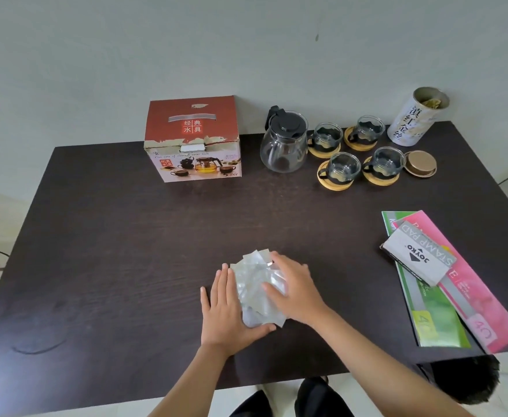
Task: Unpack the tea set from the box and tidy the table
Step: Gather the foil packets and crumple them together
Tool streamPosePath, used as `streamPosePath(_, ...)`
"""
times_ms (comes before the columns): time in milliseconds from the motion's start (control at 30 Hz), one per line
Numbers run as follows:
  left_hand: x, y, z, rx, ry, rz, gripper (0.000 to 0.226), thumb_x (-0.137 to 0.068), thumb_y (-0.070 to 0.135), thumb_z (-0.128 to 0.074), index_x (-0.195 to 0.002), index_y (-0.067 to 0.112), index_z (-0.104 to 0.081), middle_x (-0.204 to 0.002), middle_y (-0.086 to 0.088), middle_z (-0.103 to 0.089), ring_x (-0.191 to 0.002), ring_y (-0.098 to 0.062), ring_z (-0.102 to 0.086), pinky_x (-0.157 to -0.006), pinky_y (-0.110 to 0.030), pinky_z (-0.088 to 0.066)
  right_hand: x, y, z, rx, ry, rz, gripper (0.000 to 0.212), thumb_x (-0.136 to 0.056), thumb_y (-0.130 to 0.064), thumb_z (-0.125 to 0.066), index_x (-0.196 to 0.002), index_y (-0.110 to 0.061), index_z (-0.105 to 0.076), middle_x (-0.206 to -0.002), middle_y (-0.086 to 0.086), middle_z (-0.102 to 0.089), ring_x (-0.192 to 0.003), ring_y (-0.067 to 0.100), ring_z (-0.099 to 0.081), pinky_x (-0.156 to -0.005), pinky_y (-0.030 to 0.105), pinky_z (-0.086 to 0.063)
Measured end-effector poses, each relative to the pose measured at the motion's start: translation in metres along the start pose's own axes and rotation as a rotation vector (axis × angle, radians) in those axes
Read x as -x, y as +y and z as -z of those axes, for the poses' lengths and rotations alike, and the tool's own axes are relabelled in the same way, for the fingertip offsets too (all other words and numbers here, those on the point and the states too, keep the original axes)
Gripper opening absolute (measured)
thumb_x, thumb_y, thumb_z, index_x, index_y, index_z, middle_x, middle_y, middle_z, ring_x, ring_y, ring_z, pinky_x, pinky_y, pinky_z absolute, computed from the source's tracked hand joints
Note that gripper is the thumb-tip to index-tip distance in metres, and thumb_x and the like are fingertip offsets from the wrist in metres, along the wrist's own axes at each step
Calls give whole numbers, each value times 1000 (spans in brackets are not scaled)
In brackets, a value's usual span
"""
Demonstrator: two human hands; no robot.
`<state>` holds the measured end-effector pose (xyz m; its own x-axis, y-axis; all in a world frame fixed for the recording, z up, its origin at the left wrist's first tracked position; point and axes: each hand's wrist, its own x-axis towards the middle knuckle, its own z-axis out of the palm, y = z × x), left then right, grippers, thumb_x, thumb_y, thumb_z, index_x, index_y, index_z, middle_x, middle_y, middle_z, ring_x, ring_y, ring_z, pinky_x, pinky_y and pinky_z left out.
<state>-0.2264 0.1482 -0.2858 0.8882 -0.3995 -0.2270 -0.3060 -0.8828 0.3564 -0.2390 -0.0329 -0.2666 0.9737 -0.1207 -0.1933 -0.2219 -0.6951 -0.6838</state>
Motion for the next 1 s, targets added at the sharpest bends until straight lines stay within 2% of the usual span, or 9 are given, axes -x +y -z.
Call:
streamPosePath(100, 0, 0, 2, 0, -8, 5, 136, -51, 99, -36, -149, 8, -13, -159, -6, -13, -146, -23, -12, -112, -56, -14, 25, 18, -1, 51, 166, -188, 85, -82, -61, -50, -151, -20, -22, -159, -5, -20, -147, 14, -14, -116, 55, 1)
streamPosePath(233, 1, 0, 2, 23, -15, 17, 141, -49, 100, -36, -150, 8, -4, -159, -2, -3, -146, -19, -3, -113, -53, -6, 36, 9, -18, 158, 36, -260, 88, -89, -62, -42, -154, -15, -6, -162, -3, 14, -146, 12, 18, -112, 54, 14)
streamPosePath(367, 2, -1, 6, 88, -55, 12, 148, -43, 99, -43, -144, 15, 26, -158, 2, 14, -145, -15, 13, -113, -50, 5, 36, -12, -27, 12, 27, -253, 75, -96, -49, -42, -154, -16, -6, -162, -4, 10, -148, 11, 13, -114, 52, 14)
streamPosePath(467, 2, -2, 20, 269, -122, -2, 155, -39, 92, -57, -136, 18, 39, -151, 9, 28, -141, -10, 22, -112, -50, 11, 36, -12, -18, -56, 166, -308, 84, -89, -48, -57, -152, -11, -16, -161, 4, -11, -148, 21, -9, -119, 49, -6)
streamPosePath(533, -1, -6, 30, 424, -120, 59, 152, -49, 76, -72, -141, 13, 32, -152, 10, 23, -140, -8, 19, -113, -47, 10, 33, -13, -15, 20, 183, -351, 91, -80, -52, -65, -149, -11, -22, -157, 4, -22, -142, 26, -21, -116, 44, -21)
streamPosePath(633, -7, -11, 38, 409, -66, 128, 125, -66, 49, -79, -149, 8, 4, -159, -2, 1, -145, -20, 2, -118, -39, -10, 27, -24, -19, 200, 108, -401, 90, -78, -57, -66, -148, -15, -27, -156, 5, -16, -140, 27, -21, -114, 41, -23)
streamPosePath(733, -14, -7, 41, 397, -68, 124, 109, -66, 40, -81, -148, 8, -18, -153, -2, -22, -140, -20, -22, -112, -33, -28, 20, -36, -26, 208, 89, -458, 81, -76, -53, -70, -141, -19, -35, -151, 4, -18, -134, 26, -25, -111, 40, -29)
streamPosePath(900, -27, -1, 46, 345, -145, 143, 115, -59, 26, -87, -148, 6, -17, -143, -6, -34, -132, -22, -37, -101, -28, -39, 10, -49, -27, 49, 64, -554, 72, -64, -31, -86, -120, -16, -43, -128, 3, -37, -115, 22, -45, -94, 33, -46)
streamPosePath(1000, -37, 1, 50, 364, -246, 235, 91, -60, 17, -81, -134, 4, -30, -120, -8, -54, -106, -22, -53, -80, -27, -45, 3, -51, -25, -103, -9, -623, 80, -57, -22, -90, -119, -11, -40, -124, 5, -50, -113, 27, -56, -90, 39, -51)
